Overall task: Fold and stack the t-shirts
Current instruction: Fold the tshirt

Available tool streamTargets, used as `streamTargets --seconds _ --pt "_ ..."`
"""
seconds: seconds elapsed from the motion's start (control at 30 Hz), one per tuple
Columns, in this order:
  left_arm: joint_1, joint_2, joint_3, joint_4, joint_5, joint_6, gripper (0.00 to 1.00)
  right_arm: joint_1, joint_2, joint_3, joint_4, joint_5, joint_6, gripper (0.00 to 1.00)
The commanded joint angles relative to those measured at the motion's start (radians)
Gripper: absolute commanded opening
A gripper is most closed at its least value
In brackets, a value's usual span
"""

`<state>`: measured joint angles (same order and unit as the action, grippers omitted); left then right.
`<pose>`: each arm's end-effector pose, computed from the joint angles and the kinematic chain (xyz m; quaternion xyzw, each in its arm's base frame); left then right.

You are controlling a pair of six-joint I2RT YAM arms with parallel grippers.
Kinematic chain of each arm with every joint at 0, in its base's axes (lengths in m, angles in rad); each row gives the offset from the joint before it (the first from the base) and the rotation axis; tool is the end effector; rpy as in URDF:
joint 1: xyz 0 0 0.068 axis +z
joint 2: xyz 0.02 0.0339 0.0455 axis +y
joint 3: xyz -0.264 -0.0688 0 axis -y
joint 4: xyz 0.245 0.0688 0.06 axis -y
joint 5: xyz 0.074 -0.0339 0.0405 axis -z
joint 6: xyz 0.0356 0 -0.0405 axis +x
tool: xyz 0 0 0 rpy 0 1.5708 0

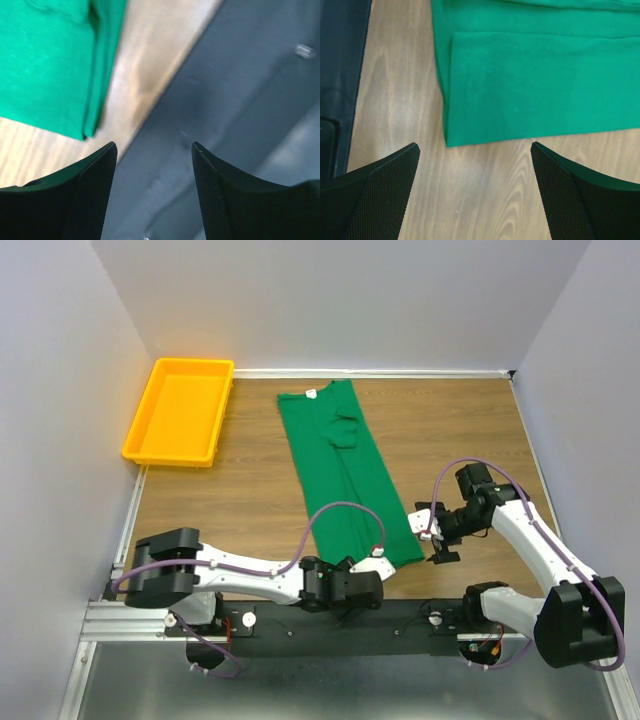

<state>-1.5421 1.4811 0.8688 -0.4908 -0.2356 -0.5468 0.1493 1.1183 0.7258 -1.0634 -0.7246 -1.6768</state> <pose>0.0163 -0.2799 0.1878 0.4372 0.8619 -0.1415 0.2145 0.1601 0.0479 0.2127 -0.7512 0.5546 0.2184 0.2835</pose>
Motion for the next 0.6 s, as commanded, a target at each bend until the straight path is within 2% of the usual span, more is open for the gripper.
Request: streamTargets --seconds 0.0,0.07,0.2,0.57 --pt "0.002 0.076 0.065 -0.06 -0.178 -0.028 0.68 -0.001 -0.012 -0.023 -0.012 -0.056 -0.011 0.99" --pt "0.002 0.113 0.094 -0.077 -0.218 -0.035 0.67 -0.001 -0.012 -0.025 -0.009 -0.055 0.0 0.98" --pt "0.045 0.139 0.108 -0.06 -0.188 -0.009 0.48 -0.001 -0.012 -0.035 -0.009 -0.059 0.006 0.98" --pt "0.08 0.191 0.119 -0.058 -0.14 0.045 0.49 -0.002 -0.011 -0.042 -0.009 -0.062 0.035 0.97"
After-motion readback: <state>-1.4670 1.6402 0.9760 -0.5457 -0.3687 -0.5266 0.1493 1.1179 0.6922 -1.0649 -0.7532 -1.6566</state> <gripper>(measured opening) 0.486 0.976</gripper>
